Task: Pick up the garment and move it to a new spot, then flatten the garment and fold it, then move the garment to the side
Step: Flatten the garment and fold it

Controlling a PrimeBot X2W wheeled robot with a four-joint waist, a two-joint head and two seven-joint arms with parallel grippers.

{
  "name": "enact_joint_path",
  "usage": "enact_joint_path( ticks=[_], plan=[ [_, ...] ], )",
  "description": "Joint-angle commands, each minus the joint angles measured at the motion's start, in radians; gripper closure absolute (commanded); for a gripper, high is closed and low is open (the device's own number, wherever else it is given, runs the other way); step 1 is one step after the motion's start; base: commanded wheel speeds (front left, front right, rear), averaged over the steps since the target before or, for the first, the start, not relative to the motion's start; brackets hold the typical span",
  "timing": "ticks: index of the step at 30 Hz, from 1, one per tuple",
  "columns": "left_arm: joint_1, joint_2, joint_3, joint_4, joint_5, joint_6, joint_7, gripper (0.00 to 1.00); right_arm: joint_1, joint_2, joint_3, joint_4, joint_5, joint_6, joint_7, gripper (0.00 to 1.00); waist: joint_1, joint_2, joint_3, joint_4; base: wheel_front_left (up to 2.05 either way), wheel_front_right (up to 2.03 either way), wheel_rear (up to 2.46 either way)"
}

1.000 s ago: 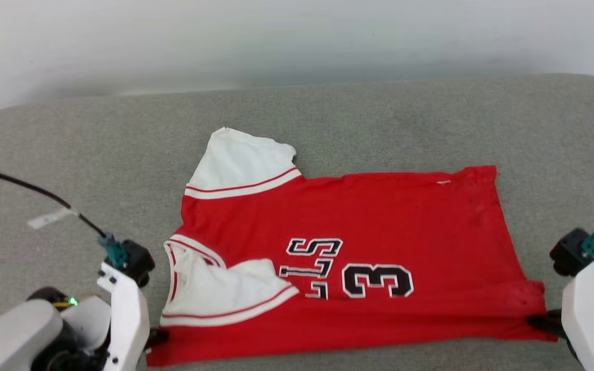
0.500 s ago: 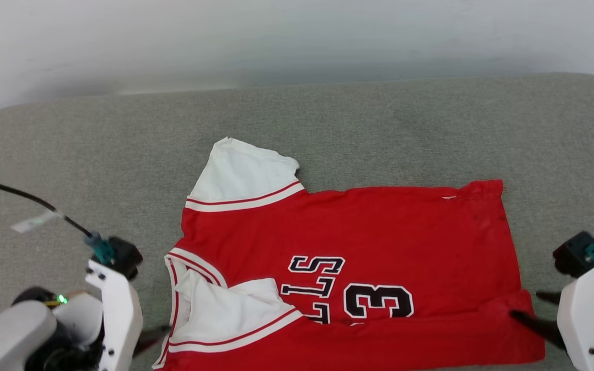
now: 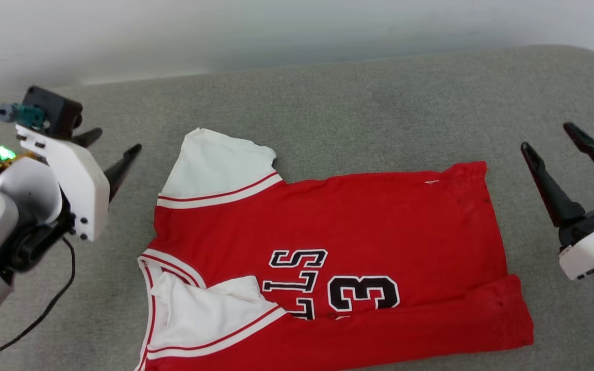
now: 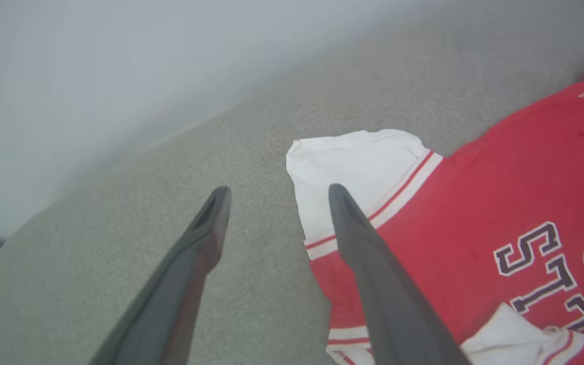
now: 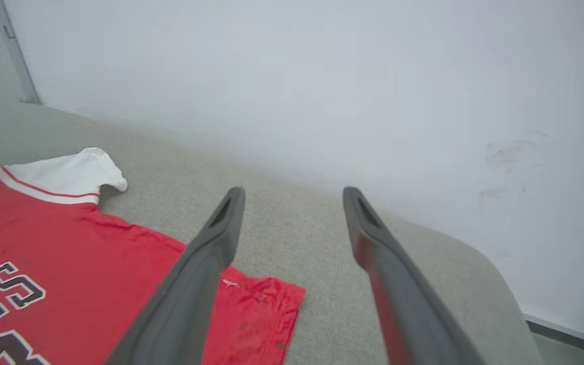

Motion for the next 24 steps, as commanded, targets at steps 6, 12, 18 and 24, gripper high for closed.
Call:
enact_joint_path(
  ticks=[6, 12, 18, 24],
  plan=[
    [-0.141, -0.048, 0.015, 0.1, 0.076, -0.025, -0.036, 0.0, 0.139, 0.187, -0.217, -0.154, -0.193, -0.001, -0.114, 0.0, 0.0, -0.0001, 0.105, -0.038, 0.0, 0.0, 0.0],
    [-0.285, -0.087, 0.013, 0.198, 0.08, -0.072, 0.049, 0.0, 0.261, 0.357, -0.321, -0.317, -0.315, -0.001, -0.149, 0.0, 0.0, -0.0001, 0.202, -0.065, 0.0, 0.0, 0.0],
    [-0.431, -0.109, -0.008, 0.278, 0.014, -0.119, 0.284, 0.0, 0.288, 0.425, -0.318, -0.386, -0.363, -0.001, -0.158, 0.0, 0.0, -0.0001, 0.3, -0.094, 0.0, 0.0, 0.0],
    [-0.544, -0.115, -0.046, 0.314, -0.062, -0.137, 0.574, 0.0, 0.245, 0.44, -0.303, -0.395, -0.382, -0.001, -0.165, 0.0, 0.0, -0.0001, 0.383, -0.121, 0.0, 0.0, 0.0]
  ],
)
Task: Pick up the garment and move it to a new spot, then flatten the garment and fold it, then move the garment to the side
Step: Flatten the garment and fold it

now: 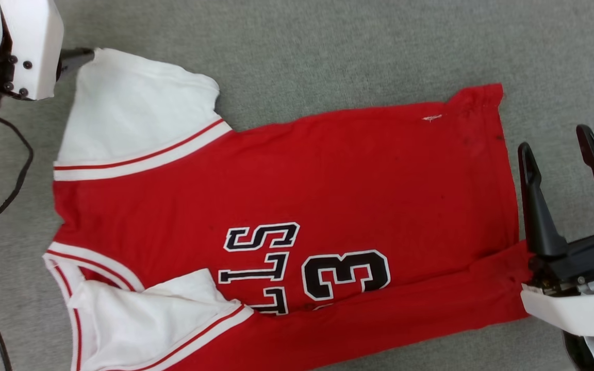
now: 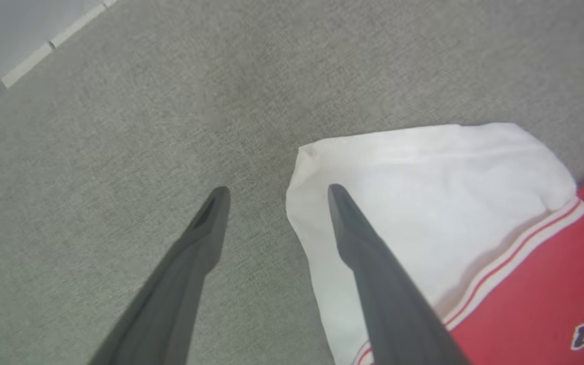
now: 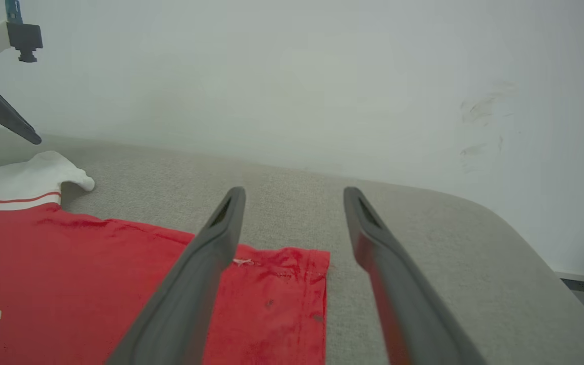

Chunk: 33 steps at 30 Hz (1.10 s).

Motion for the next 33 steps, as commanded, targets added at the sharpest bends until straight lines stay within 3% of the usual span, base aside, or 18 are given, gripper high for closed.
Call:
enact_joint_path(
  ticks=[1, 5, 10, 11, 12, 13, 18, 23, 27, 33],
  plan=[
    [-0.019, 0.005, -0.011, -0.001, -0.004, -0.003, 0.033, 0.0, -0.024, 0.007, 0.004, 0.002, -0.005, -0.001, -0.006, 0.0, -0.0002, -0.0001, 0.041, -0.024, 0.0, 0.0, 0.0],
    [-0.04, 0.009, -0.046, -0.016, -0.015, -0.011, 0.121, 0.0, -0.039, 0.013, 0.001, 0.027, -0.009, -0.001, -0.013, 0.0, -0.0002, -0.0001, 0.069, -0.032, 0.0, 0.0, 0.0],
    [-0.003, 0.004, -0.088, -0.027, -0.023, -0.017, 0.145, 0.0, -0.066, 0.014, 0.007, 0.061, -0.012, -0.001, -0.017, 0.0, -0.0002, -0.0001, 0.081, -0.035, 0.0, 0.0, 0.0],
    [0.004, 0.004, -0.097, -0.031, -0.023, -0.018, 0.145, 0.19, -0.069, 0.012, 0.007, 0.068, -0.012, -0.001, -0.018, 0.0, -0.0002, -0.0001, 0.081, -0.035, 0.0, 0.0, 0.0],
    [0.009, 0.004, -0.103, -0.035, -0.023, -0.019, 0.144, 0.92, -0.076, 0.009, 0.005, 0.074, -0.013, -0.001, -0.019, 0.0, -0.0002, -0.0001, 0.079, -0.034, 0.0, 0.0, 0.0],
    [0.012, 0.005, -0.108, -0.038, -0.026, -0.02, 0.143, 1.0, -0.087, 0.004, 0.007, 0.074, -0.014, -0.001, -0.02, 0.0, -0.0002, -0.0001, 0.076, -0.033, 0.0, 0.0, 0.0],
    [-0.002, 0.017, -0.112, -0.051, -0.027, -0.018, 0.107, 1.0, -0.148, -0.035, 0.001, 0.077, -0.021, -0.001, -0.021, 0.0, -0.0002, -0.0001, 0.038, -0.021, 0.0, 0.0, 0.0],
    [0.003, 0.016, -0.122, -0.08, -0.042, -0.018, 0.05, 1.0, -0.248, -0.137, 0.016, 0.068, -0.024, -0.001, 0.065, 0.0, -0.0002, -0.0001, -0.022, 0.007, 0.0, 0.0, 0.0],
    [0.019, 0.005, -0.14, -0.109, -0.056, -0.019, 0.007, 1.0, -0.339, -0.272, 0.089, 0.087, 0.038, -0.001, 0.278, 0.0, -0.0002, -0.0001, -0.063, 0.038, 0.0, 0.0, 0.0],
    [0.022, -0.002, -0.183, -0.186, -0.065, -0.019, -0.038, 1.0, -0.472, -0.517, 0.283, 0.134, 0.279, -0.001, 0.704, 0.0, -0.0002, -0.0001, -0.089, 0.085, 0.0, 0.0, 0.0]
  ],
)
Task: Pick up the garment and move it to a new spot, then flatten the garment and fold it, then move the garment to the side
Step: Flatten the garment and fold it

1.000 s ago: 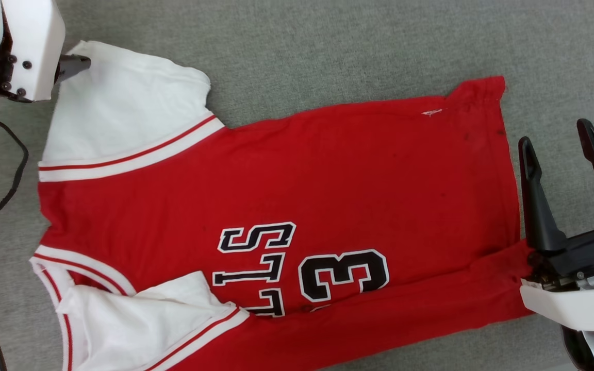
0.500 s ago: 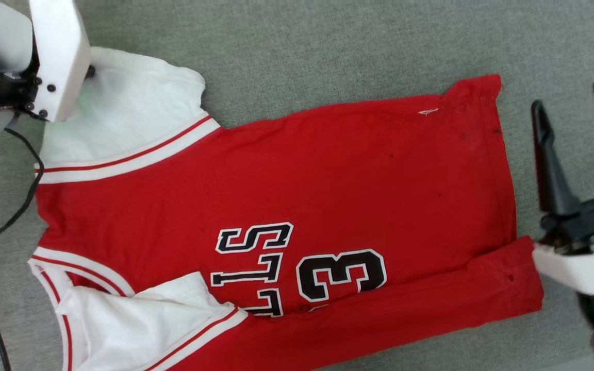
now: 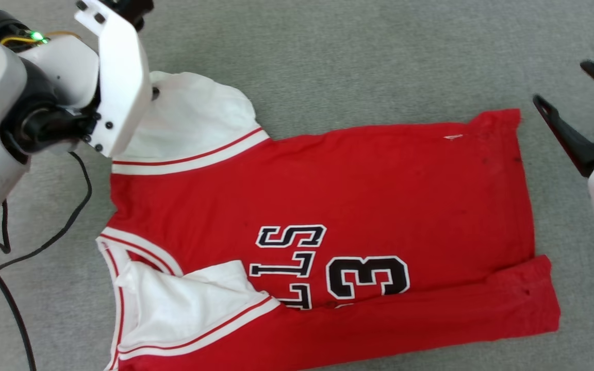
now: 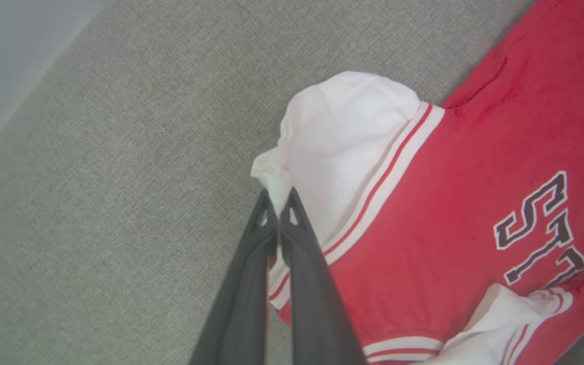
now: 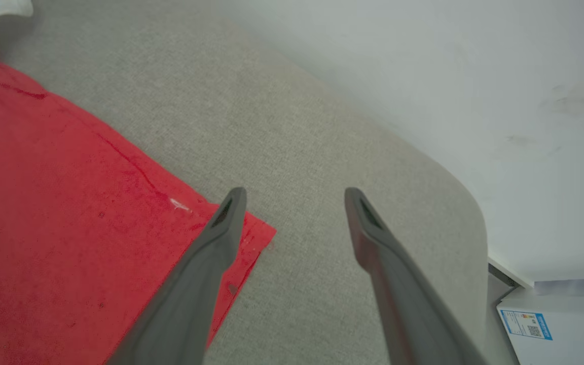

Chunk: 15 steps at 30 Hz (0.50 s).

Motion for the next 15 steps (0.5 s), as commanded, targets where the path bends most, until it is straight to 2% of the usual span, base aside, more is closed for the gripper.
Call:
enact_joint_path(
  ticks=[1, 4, 7, 11, 15],
  plan=[
    [0.004, 0.001, -0.011, -0.02, 0.001, 0.0, -0.014, 1.0, -0.048, -0.056, 0.048, 0.013, 0.072, -0.001, 0.1, 0.0, 0.0, 0.0, -0.009, 0.026, 0.0, 0.0, 0.0],
    [-0.01, -0.007, -0.026, -0.051, -0.002, 0.0, -0.034, 1.0, -0.129, -0.149, 0.139, 0.036, 0.203, -0.001, 0.288, 0.0, 0.0, 0.0, -0.001, 0.05, 0.0, 0.0, 0.0],
    [-0.028, -0.015, -0.037, -0.074, 0.001, 0.0, -0.053, 1.0, -0.217, -0.203, 0.222, 0.069, 0.315, -0.001, 0.434, 0.0, 0.0, 0.0, 0.014, 0.072, 0.0, 0.0, 0.0],
    [-0.048, -0.02, -0.051, -0.096, 0.004, 0.0, -0.085, 1.0, -0.307, -0.191, 0.292, 0.149, 0.421, -0.001, 0.56, 0.0, 0.0, 0.0, 0.035, 0.098, 0.0, 0.0, 0.0],
    [-0.065, -0.016, -0.066, -0.112, 0.007, 0.0, -0.106, 1.0, -0.369, -0.157, 0.345, 0.228, 0.446, -0.001, 0.596, 0.0, 0.0, 0.0, 0.061, 0.12, 0.0, 0.0, 0.0]
  ],
)
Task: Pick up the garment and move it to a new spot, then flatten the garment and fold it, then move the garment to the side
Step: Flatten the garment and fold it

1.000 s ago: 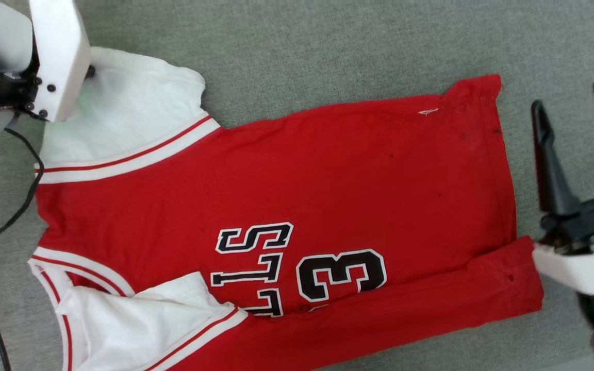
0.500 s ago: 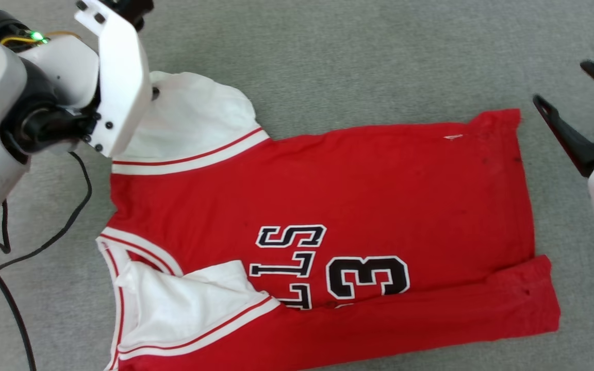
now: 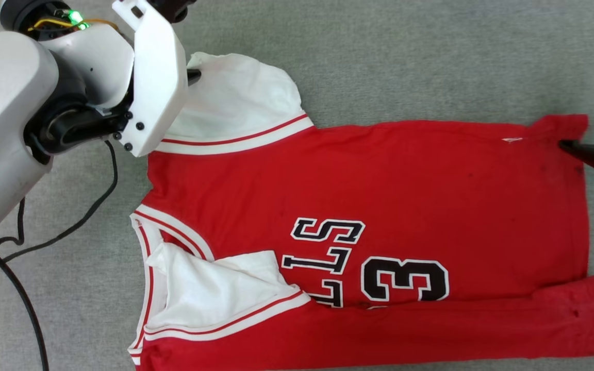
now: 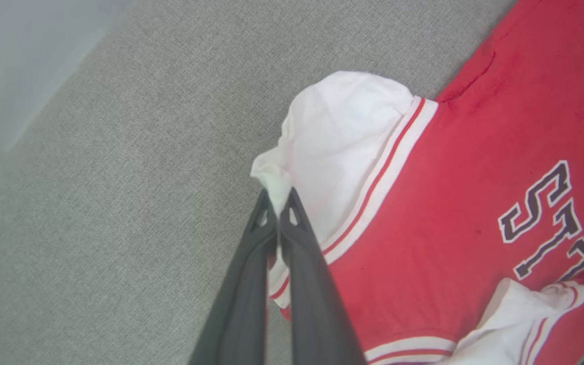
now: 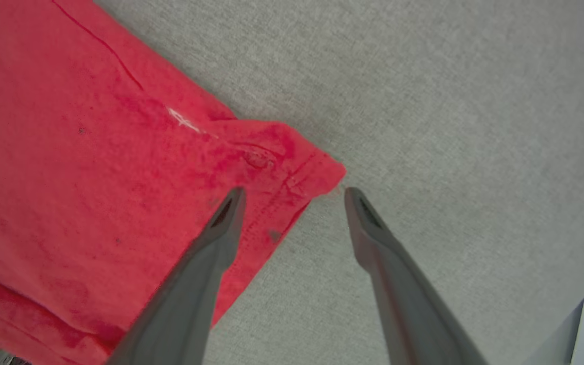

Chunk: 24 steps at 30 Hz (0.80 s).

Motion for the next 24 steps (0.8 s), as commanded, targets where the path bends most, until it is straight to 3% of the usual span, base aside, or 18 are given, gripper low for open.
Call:
enact_joint_path(
  ticks=[1, 8, 11, 12, 13, 24],
  plan=[
    [-0.014, 0.003, -0.009, -0.008, 0.007, 0.0, -0.011, 1.0, -0.029, 0.021, 0.022, 0.034, -0.007, -0.001, -0.004, 0.0, -0.0001, 0.0, 0.021, 0.017, 0.0, 0.0, 0.0],
    [-0.034, 0.015, -0.031, -0.015, 0.001, 0.0, -0.044, 1.0, -0.017, 0.088, 0.122, 0.166, 0.004, -0.001, -0.038, 0.0, -0.0001, 0.0, 0.056, 0.036, 0.0, 0.0, 0.0],
    [-0.036, 0.019, -0.047, -0.009, 0.0, 0.0, -0.065, 1.0, 0.015, 0.125, 0.185, 0.229, 0.022, -0.001, -0.104, 0.0, -0.0001, 0.0, 0.063, 0.039, 0.0, 0.0, 0.0],
    [-0.035, 0.022, -0.051, -0.006, -0.003, 0.0, -0.072, 1.0, 0.014, 0.131, 0.194, 0.239, 0.026, -0.001, -0.126, 0.55, -0.0001, 0.0, 0.06, 0.036, 0.0, 0.0, 0.0],
    [-0.033, 0.025, -0.055, -0.003, -0.006, 0.0, -0.078, 1.0, 0.012, 0.135, 0.201, 0.245, 0.033, -0.001, -0.142, 1.0, -0.0001, 0.0, 0.055, 0.034, 0.0, 0.0, 0.0],
    [0.034, 0.07, -0.069, 0.004, -0.056, 0.0, -0.177, 1.0, -0.017, 0.103, 0.189, 0.267, 0.085, -0.001, -0.381, 1.0, -0.0001, 0.0, -0.082, 0.001, 0.0, 0.0, 0.0]
  ],
)
